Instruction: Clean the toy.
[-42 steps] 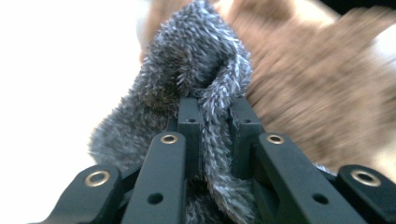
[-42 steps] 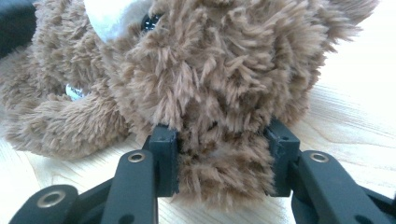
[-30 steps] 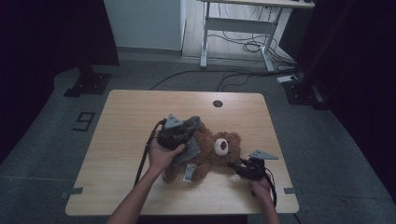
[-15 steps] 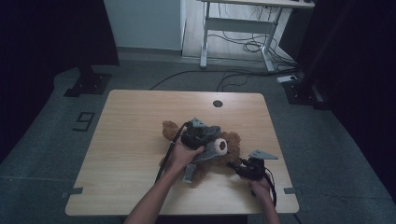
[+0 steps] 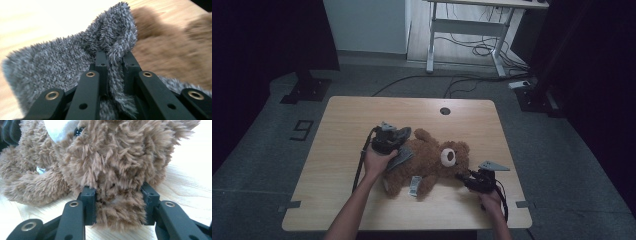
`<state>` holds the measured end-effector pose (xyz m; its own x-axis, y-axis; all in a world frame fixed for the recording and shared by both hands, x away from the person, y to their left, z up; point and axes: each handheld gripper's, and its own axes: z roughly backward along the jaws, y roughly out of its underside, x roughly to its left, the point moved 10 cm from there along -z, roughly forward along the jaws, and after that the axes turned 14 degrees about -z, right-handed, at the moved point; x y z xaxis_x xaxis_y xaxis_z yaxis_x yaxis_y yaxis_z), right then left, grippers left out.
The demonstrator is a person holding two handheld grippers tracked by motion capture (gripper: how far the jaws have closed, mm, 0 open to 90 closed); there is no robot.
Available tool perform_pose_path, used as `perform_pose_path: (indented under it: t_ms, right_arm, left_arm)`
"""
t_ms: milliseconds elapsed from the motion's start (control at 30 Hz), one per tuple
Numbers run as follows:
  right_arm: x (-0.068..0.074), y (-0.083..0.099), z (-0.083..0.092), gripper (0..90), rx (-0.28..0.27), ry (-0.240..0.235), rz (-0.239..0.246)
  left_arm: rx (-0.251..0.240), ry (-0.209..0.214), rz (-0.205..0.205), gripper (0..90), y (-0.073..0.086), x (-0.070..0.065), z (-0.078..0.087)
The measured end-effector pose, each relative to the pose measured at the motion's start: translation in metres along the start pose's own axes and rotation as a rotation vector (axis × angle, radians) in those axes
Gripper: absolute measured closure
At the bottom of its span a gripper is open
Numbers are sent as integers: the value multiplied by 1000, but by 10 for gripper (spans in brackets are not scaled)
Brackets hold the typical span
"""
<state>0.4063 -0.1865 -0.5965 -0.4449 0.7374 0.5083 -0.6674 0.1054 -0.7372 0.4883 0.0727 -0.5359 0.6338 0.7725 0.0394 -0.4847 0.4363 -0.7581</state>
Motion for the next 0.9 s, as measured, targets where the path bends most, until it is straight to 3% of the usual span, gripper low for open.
perform_pose_path:
  t_ms: [100,400,500,667,900]
  right_arm:
    - [0,0,0,581,-2,0,0]
    - [-1,1,0,583,4,5,5]
    - [-1,1,0,583,6,7,5]
    - [-1,1,0,583,5,6,4]
    - [-1,1,0,584,4,6,5]
  left_arm:
    - [-25,38,39,784,10,5,2]
    - [-31,14,-27,782,3,-3,16]
    - [-50,32,-44,782,-7,-12,22]
    - [-97,88,-92,783,-39,-46,23]
    - [-121,192,-182,782,-91,-120,0]
